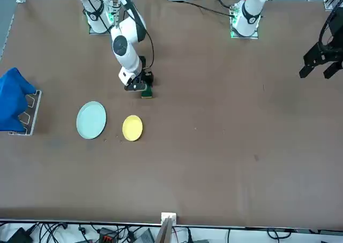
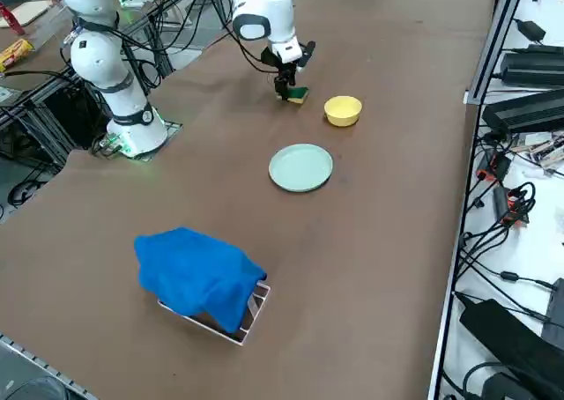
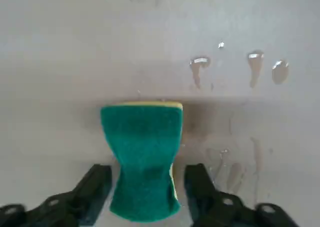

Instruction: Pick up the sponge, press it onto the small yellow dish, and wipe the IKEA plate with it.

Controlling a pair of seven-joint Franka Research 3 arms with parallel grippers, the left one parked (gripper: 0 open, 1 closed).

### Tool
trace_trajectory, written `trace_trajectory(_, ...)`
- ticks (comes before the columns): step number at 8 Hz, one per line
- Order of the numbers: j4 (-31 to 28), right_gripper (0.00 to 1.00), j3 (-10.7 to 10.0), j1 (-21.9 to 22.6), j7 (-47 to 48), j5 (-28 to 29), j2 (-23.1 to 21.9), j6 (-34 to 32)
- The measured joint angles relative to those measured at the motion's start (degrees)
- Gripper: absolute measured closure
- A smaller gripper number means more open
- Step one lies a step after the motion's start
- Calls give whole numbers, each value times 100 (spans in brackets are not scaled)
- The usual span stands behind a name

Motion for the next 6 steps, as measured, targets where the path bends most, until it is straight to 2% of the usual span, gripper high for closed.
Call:
trace_trajectory(3,270,0,-60,-420,-129,-148,-574,-654)
trace_trajectory(4,553,0,-74,-704,-231,-316,-742,-1149)
trace_trajectory(6,1572,0,-89,-1308,-417,-804,-858,-2567)
